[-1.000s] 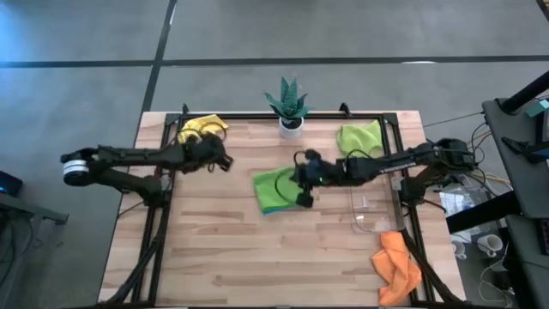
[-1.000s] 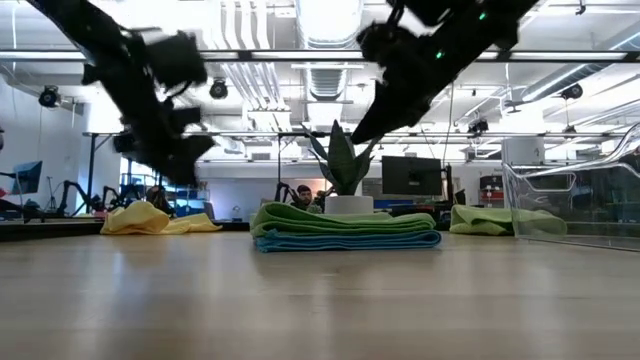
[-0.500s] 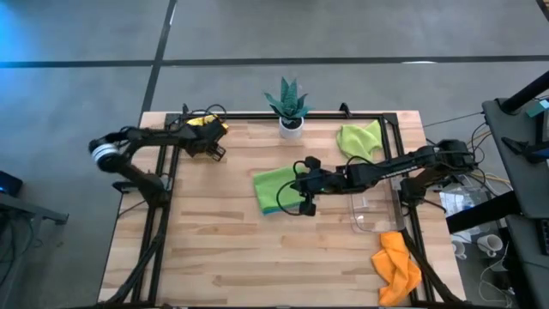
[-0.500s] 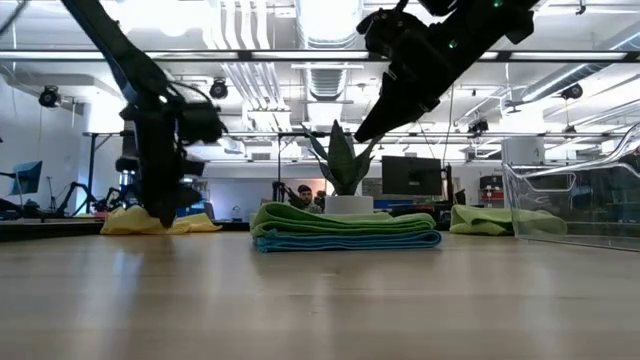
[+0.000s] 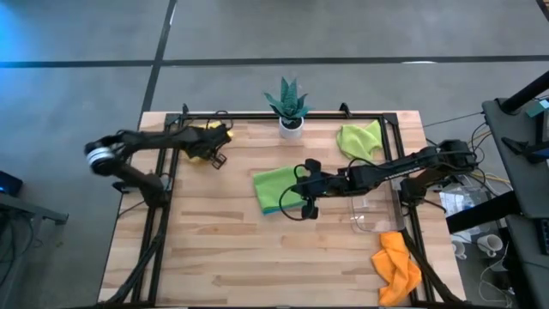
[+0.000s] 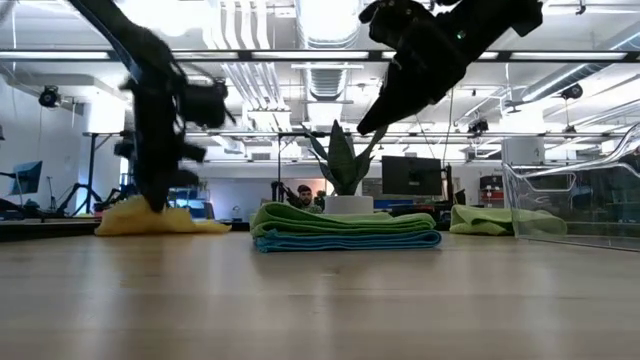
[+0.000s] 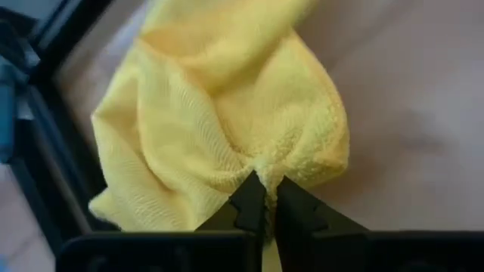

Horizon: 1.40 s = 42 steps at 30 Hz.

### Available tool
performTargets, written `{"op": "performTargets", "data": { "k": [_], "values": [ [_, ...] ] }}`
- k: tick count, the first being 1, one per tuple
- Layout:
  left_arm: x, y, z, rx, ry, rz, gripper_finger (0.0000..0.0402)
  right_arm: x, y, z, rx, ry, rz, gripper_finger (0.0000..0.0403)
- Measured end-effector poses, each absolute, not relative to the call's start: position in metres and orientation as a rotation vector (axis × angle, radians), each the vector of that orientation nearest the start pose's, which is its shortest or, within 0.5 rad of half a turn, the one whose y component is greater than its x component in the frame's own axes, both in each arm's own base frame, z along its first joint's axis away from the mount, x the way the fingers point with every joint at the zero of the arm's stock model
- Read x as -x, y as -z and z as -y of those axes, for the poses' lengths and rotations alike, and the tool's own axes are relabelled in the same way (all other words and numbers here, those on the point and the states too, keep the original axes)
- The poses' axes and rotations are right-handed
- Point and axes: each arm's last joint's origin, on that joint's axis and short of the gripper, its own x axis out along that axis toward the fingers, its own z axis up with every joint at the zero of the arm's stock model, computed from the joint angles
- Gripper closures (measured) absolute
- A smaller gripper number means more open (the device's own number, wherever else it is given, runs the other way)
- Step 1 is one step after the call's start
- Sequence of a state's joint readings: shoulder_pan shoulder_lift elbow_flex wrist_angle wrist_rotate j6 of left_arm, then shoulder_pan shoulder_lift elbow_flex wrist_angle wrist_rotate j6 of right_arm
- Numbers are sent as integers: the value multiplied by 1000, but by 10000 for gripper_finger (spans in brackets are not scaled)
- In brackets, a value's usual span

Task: Fold microfiber towels
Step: Fold the yellow towel on the table

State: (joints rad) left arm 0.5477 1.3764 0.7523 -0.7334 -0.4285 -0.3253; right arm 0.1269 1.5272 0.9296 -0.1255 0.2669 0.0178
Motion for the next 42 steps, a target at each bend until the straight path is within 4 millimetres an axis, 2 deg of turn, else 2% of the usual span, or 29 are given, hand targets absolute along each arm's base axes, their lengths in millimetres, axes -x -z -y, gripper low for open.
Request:
{"op": "performTargets", "data": {
  "k": [5,8,14,16,18,24,28,34,37,42],
  "values": [
    [-178,-225,-70,424,-774,-1002,400,-318,-226,-33,148,158,-708,394],
    [-169,-249,-31,448,-559,-863,401,-322,-238,-42,166,141,-703,394],
    [-143,-280,47,348,-31,-628,401,-336,-259,-89,246,16,-660,394],
    [-135,-287,67,292,70,-514,401,-343,-263,-106,267,-27,-638,394],
    [-127,-291,80,219,83,-421,401,-350,-266,-118,288,-59,-598,394],
    [-117,-292,96,122,2,-321,401,-372,-276,-129,300,-82,-389,394],
    [-121,-285,100,90,14,-282,401,-380,-269,-126,326,-74,-426,383],
    [-126,-278,101,98,9,-179,401,-389,-267,-119,355,-76,-556,324],
    [-128,-267,104,77,20,-149,401,-397,-254,-122,362,-85,-554,289],
    [-131,-255,104,107,4,-161,401,-411,-214,-126,373,-87,-635,239]
  ]
}}
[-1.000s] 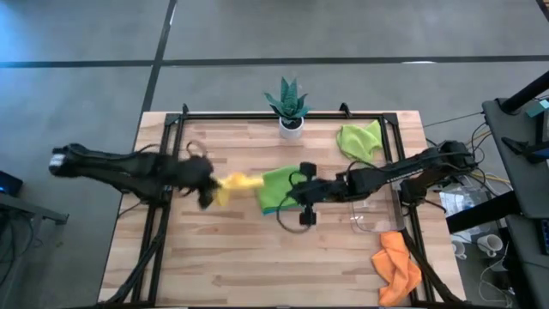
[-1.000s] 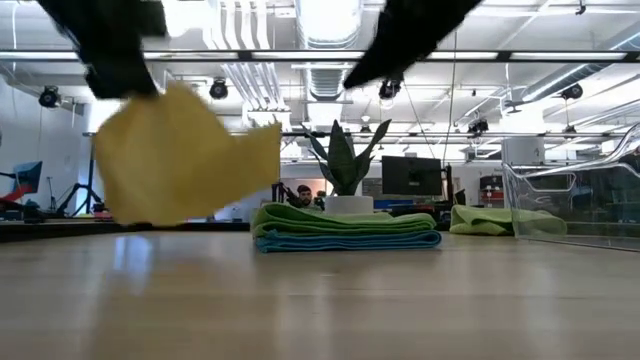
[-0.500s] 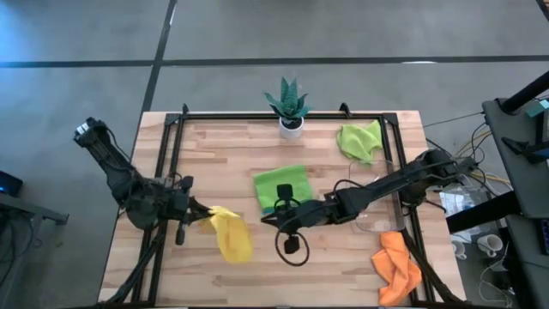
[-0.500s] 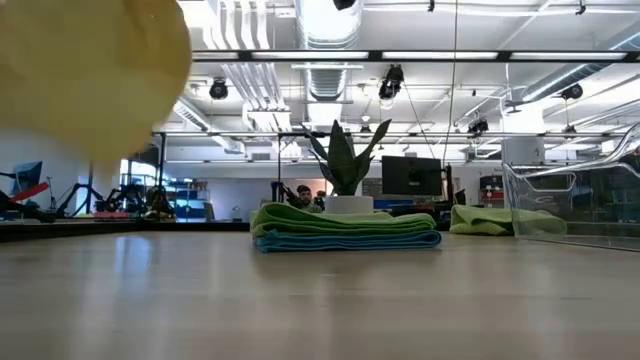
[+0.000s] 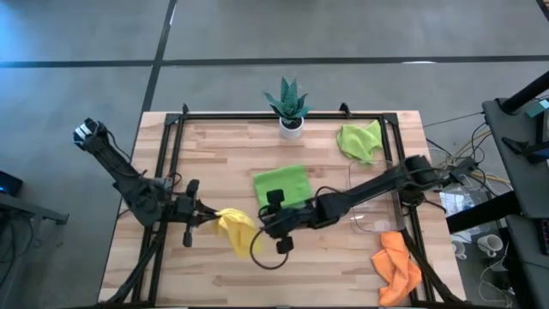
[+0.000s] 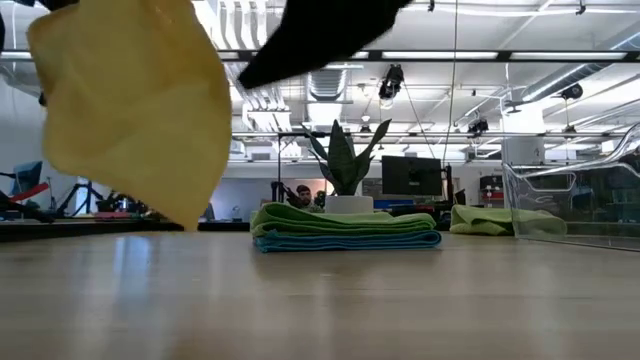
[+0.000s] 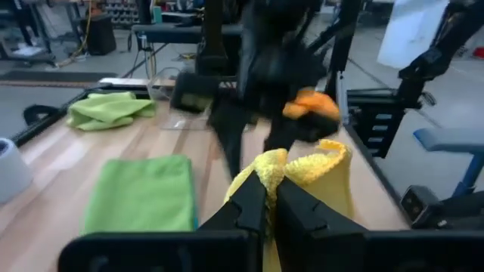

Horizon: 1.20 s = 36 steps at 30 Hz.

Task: Fold microfiber towels
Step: Fold the yellow towel on the table

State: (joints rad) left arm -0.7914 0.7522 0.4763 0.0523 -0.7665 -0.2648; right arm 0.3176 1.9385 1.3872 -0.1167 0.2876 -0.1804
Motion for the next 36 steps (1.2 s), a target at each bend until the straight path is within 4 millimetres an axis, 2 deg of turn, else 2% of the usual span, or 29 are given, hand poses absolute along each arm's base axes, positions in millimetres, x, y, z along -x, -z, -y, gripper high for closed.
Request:
{"op": "performTargets", "data": {
  "k": [3,5,8,13,18,21,25,29,34,36],
  "values": [
    [-134,-253,108,115,3,-165,402,-418,-190,-129,364,-82,-671,223],
    [-138,-248,110,92,-6,-184,402,-419,-183,-130,353,-78,-708,216],
    [-142,-243,113,67,-38,-201,402,-421,-190,-132,280,-54,-705,212],
    [-144,-242,115,50,-39,-199,402,-427,-199,-129,4,25,-639,211],
    [-142,-246,112,56,-38,-184,402,-426,-198,-133,-134,-50,-671,211],
    [-140,-249,111,50,-36,-172,402,-430,-188,-137,-178,-40,-656,211],
    [-140,-249,110,52,-36,-169,402,-443,-156,-140,-232,-32,-636,219],
    [-141,-247,112,40,-38,-182,402,-452,-142,-141,-232,11,-640,257],
    [-144,-242,115,19,-31,-205,401,-446,-138,-137,-140,47,-744,370],
    [-146,-239,117,5,-31,-220,397,-440,-140,-135,-84,55,-838,384]
  ]
}}
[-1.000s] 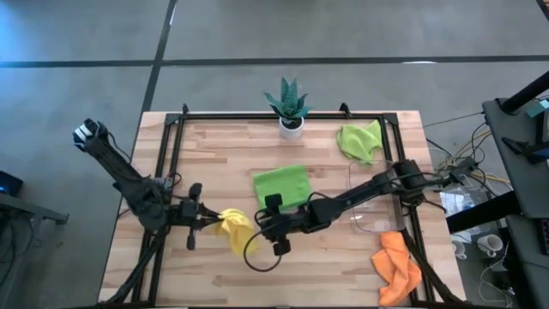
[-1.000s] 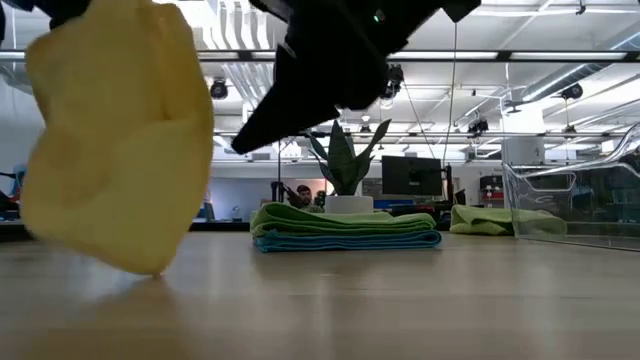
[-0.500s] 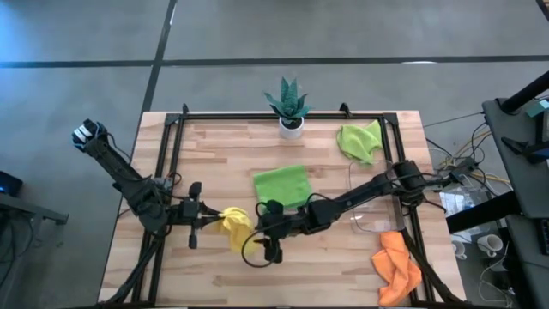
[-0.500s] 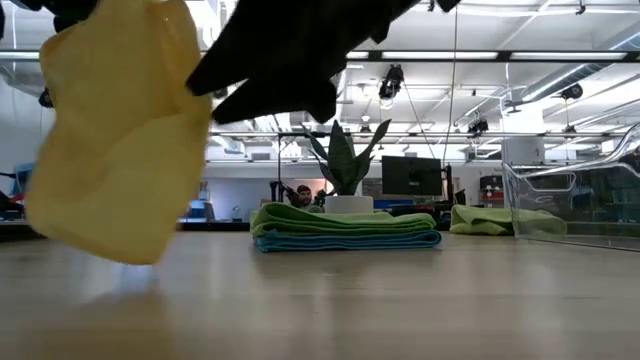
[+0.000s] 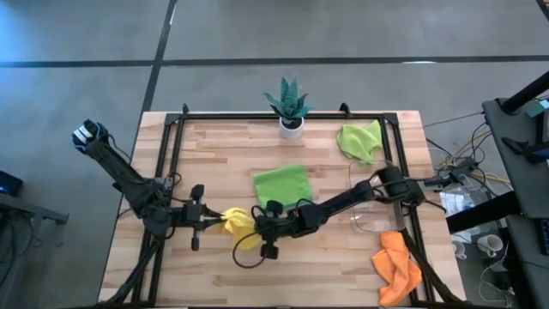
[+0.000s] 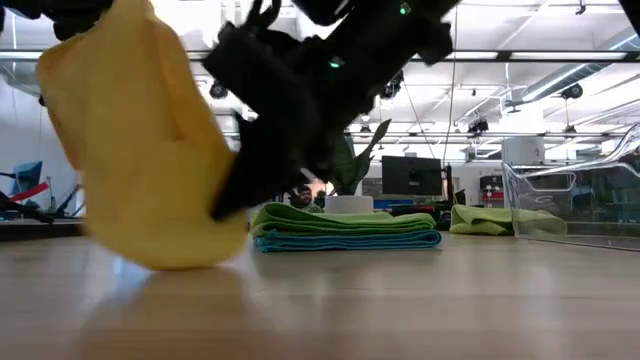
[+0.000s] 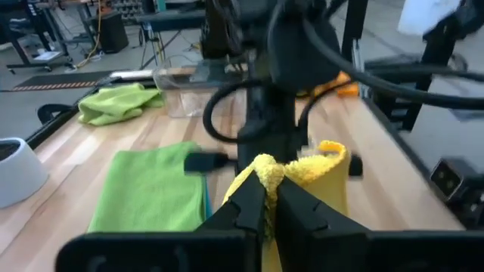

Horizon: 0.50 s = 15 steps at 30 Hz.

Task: Fold microfiber towels
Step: Fold the yellow towel on the table

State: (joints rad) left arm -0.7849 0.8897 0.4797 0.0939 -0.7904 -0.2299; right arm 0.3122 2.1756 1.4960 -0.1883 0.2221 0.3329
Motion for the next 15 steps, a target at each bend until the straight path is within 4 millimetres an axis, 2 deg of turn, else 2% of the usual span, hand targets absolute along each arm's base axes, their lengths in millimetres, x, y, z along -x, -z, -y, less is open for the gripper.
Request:
{"op": "performTargets", "data": {
  "k": [7,11,15],
  "values": [
    [-157,-219,126,-69,-43,-304,330,-417,-154,-129,83,86,-1194,394],
    [-168,-205,126,-43,-76,-362,296,-414,-165,-128,126,78,-1251,394],
    [-182,-186,126,-40,-39,-467,289,-416,-171,-129,145,43,-1246,394]
  ]
}}
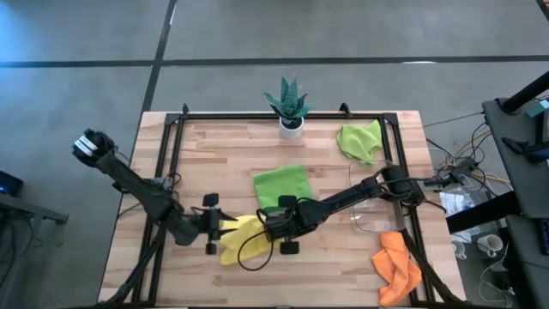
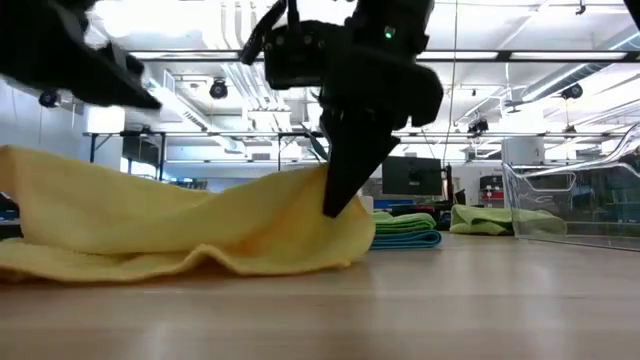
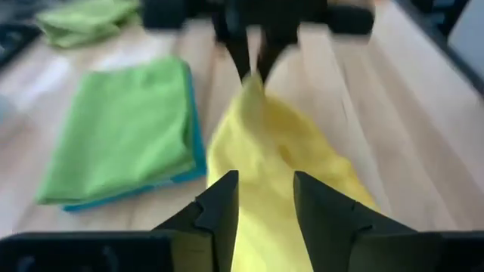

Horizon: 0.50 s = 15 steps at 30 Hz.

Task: Fold microfiber towels
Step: Fold the yellow towel on the table

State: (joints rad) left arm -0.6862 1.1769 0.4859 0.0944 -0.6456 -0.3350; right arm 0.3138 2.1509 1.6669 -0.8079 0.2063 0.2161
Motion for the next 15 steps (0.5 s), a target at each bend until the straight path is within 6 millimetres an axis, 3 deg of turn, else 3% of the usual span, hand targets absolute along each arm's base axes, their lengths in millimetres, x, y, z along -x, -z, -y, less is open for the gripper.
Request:
{"op": "performTargets", "data": {
  "k": [3,7,11,15],
  "values": [
    [-188,-183,134,-50,8,-510,288,-416,-175,-129,153,36,-1260,394],
    [-191,-194,153,-106,105,-603,288,-413,-175,-128,162,40,-1288,394],
    [-187,-196,174,-325,144,-822,288,-412,-174,-127,164,42,-1297,394],
    [-193,-190,196,-536,175,-914,288,-413,-174,-125,161,46,-1296,394]
  ]
}}
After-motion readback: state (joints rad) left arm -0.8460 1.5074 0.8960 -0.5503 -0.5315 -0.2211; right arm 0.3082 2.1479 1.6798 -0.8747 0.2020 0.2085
